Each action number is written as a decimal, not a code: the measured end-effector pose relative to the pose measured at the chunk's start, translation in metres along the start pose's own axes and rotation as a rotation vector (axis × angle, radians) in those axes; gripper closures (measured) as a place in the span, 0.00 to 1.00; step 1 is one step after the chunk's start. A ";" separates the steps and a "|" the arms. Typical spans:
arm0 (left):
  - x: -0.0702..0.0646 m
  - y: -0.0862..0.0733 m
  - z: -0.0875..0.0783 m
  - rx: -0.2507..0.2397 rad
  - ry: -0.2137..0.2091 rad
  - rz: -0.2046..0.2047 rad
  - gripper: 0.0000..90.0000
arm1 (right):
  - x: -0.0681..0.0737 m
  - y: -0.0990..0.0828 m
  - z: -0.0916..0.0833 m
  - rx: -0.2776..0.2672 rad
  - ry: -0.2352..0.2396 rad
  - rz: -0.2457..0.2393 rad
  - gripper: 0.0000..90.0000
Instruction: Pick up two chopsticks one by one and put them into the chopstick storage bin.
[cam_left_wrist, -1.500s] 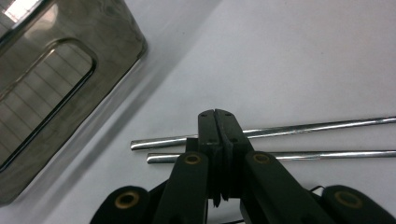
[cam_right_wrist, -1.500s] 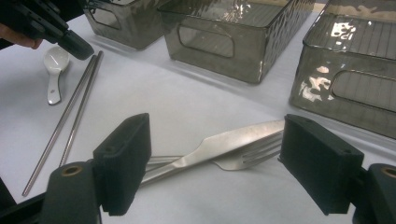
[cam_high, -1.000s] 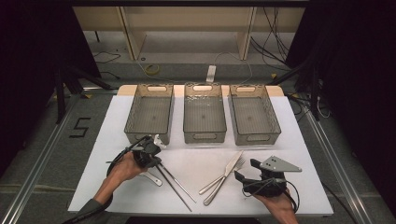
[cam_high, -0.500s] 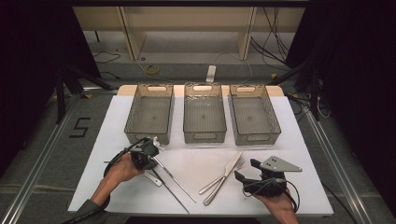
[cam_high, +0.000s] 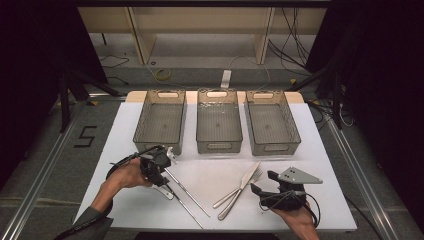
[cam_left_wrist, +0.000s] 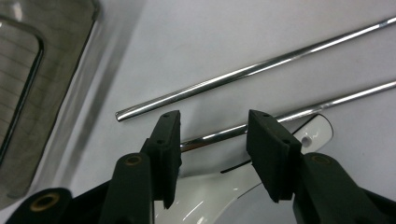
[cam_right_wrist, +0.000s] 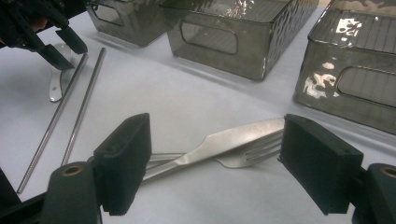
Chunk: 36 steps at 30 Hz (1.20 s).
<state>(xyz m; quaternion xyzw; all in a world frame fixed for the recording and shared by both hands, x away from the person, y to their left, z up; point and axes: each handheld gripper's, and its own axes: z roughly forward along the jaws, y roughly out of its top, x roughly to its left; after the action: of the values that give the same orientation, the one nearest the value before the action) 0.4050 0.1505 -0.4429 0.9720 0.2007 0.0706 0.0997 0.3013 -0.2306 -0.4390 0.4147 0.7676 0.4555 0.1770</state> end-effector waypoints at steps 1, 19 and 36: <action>0.000 0.001 0.000 0.006 0.000 0.008 0.59 | 0.000 0.000 0.000 0.000 0.000 0.000 0.28; 0.000 0.005 0.013 0.069 -0.030 0.104 0.52 | 0.001 0.000 0.001 0.002 0.012 -0.006 0.28; -0.006 0.007 0.016 0.104 -0.045 0.181 0.49 | 0.001 0.000 0.001 0.011 0.013 -0.007 0.29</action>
<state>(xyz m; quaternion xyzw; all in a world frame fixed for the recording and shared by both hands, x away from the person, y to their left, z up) 0.4051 0.1389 -0.4577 0.9914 0.1133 0.0469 0.0467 0.3015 -0.2291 -0.4396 0.4100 0.7726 0.4535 0.1712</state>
